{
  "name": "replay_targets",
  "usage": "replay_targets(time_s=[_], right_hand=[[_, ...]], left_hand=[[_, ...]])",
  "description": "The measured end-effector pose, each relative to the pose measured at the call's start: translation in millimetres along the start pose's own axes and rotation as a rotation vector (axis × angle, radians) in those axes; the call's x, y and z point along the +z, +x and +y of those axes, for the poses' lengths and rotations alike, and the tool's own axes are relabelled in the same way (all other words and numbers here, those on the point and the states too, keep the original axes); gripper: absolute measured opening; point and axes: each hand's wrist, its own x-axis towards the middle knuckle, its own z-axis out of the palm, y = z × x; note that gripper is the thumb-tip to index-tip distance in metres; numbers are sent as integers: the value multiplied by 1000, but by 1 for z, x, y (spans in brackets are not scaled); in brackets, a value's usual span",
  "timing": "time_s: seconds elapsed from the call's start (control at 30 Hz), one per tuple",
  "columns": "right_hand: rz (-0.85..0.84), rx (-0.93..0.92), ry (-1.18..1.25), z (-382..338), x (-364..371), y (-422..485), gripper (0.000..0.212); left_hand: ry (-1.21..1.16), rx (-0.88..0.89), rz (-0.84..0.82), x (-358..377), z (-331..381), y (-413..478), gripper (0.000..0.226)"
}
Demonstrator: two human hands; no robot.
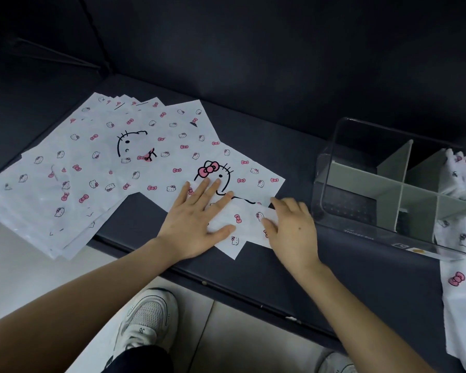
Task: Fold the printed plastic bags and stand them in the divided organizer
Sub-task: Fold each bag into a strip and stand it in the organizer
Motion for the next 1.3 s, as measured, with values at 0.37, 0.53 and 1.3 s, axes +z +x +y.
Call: replay_targets(time_s=[0.37,0.53,1.3], right_hand=[[-338,124,107,-9,-25,-5,13],[-397,332,611,-11,-26,-16,23],[-315,309,900,-29,-19,4,22]], left_hand=[[55,340,-84,-12,-28,17,75],[-366,372,277,-6,-3,-15,40],[-1191,-445,131,-17,34,-29,33]])
